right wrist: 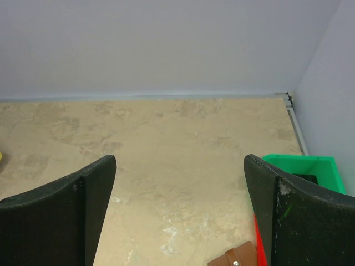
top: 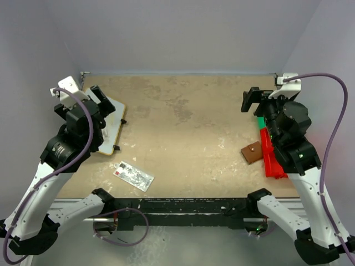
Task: Take the credit cards out of the card holder
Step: Move the storage box to the center of the board.
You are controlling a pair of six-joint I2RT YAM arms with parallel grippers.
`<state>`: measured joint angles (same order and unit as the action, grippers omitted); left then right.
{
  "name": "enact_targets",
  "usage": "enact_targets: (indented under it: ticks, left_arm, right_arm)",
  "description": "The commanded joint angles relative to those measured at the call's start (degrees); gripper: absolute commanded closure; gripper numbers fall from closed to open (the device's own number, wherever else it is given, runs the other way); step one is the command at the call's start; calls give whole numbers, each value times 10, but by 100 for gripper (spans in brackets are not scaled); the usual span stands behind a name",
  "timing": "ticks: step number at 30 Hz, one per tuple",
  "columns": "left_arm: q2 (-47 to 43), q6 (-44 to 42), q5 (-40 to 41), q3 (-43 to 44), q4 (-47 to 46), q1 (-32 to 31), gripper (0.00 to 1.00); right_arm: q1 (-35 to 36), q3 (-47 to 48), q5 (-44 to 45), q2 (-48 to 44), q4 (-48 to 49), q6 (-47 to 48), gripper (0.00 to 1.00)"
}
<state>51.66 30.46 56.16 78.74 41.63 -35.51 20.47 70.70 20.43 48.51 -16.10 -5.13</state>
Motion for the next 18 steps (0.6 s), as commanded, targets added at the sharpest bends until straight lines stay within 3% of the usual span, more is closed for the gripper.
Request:
enact_targets:
  ticks: [1,9,14,18]
  left_arm:
    - [6,6,-26,-17,-14,36,14]
    - [55,-10,-135,-50,-65,110,6]
    - [162,-2,-211,-3,-57,146,3]
    - [221,-3,-283,5,-51,165,3]
  right_arm:
    - [-26,-20,-45,-14,-5,-48,0]
    - [-83,-31,-63,70,-16,-150,0]
    - [-158,16,-60,204,-15,-275,0]
    - [-211,109,-77,334,-64,-308,0]
